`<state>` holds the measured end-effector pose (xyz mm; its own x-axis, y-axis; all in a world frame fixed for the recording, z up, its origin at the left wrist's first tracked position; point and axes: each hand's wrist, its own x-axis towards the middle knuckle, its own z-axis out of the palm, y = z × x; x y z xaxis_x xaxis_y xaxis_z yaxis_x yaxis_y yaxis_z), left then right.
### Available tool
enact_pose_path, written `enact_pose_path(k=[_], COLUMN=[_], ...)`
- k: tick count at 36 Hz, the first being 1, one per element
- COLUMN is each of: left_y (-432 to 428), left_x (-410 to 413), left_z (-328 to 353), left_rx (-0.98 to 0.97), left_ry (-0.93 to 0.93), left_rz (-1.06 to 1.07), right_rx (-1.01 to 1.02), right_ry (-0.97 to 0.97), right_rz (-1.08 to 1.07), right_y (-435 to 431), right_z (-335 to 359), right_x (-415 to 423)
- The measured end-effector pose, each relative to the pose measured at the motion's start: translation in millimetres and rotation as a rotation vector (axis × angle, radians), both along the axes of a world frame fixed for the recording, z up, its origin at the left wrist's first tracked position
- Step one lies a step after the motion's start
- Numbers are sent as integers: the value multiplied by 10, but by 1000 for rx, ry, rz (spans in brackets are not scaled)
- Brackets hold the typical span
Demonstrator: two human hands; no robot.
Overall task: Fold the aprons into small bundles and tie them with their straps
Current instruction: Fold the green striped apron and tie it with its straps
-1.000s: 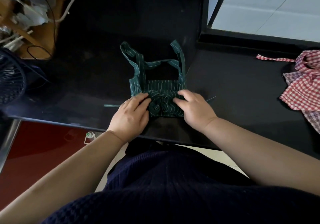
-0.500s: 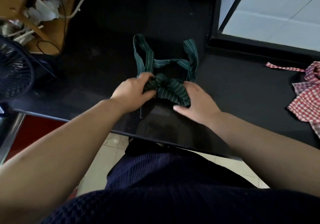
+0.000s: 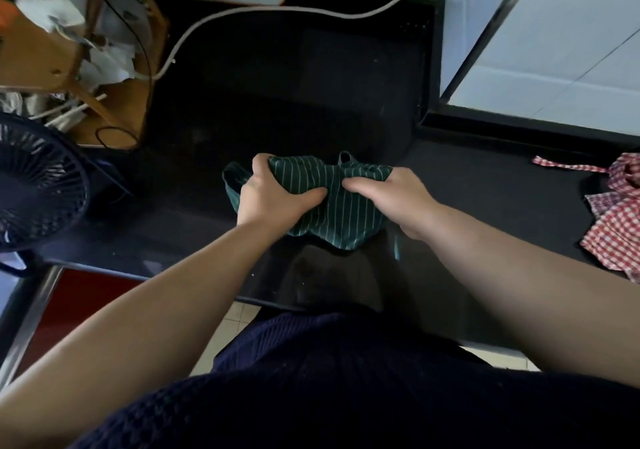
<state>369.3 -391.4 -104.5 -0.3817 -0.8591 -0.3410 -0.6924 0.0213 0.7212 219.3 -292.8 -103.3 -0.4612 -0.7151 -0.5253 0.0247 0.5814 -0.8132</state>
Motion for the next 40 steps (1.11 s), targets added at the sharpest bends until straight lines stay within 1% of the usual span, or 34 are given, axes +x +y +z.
enact_pose_path(k=[3, 5, 6, 8, 10, 12, 14, 16, 18, 21, 23, 26, 28, 29, 30, 33, 35, 36, 38, 40], left_y=[-9, -26, -29, -29, -24, -9, 6, 9, -36, -164, -227, -232, -262, -295, -332, -400, -418, -441, -462, -465], left_x=[-67, -93, -96, -93, -91, -87, -87, -92, -93, -58, -32, -35, -40, -35, -21, 58, 117, 143, 183, 206], left_z=[1, -1, 4, 27, 70, 117, 153, 187, 202, 205, 175, 177, 195, 210, 233, 284, 272, 234, 170, 157], left_rx=[-36, -37, -45, -55, -32, -10, -30, -83, -112, -65, -24, -35, -43, -10, 70, 388, 485, 503, 478, 409], left_ry=[-62, -106, -130, -155, -155, -153, -140, -162, -230, -310, -329, -367, -329, -292, -227, 84, 202, 229, 244, 201], left_rz=[96, 134, 120, 34, -117, -263, -331, -339, -327, -309, -333, -429, -468, -471, -440, -226, -107, -78, -97, -169], right_rx=[10, 54, 71, 80, 84, 137, 232, 287, 291, 264, 287, 305, 278, 265, 249, 242, 238, 229, 202, 184], right_ry=[14, 123, 191, 270, 288, 333, 371, 390, 342, 135, 173, 341, 385, 395, 397, 388, 399, 417, 440, 375], right_rz=[96, 234, 266, 224, 103, 49, 51, 96, 194, 331, 405, 485, 517, 519, 514, 473, 504, 532, 560, 532], right_y=[-86, -129, -147, -159, -156, -174, -237, -315, -387, -418, -424, -414, -416, -418, -414, -413, -420, -430, -441, -443], right_z=[59, 85, 74, 30, -1, 5, 66, 125, 181, 242, 280, 301, 293, 277, 263, 259, 282, 287, 292, 286], right_x=[72, 140, 166, 175, 150, 137, 169, 232, 276, 261, 211, 208, 208, 189, 162, 36, -10, -19, -19, -14])
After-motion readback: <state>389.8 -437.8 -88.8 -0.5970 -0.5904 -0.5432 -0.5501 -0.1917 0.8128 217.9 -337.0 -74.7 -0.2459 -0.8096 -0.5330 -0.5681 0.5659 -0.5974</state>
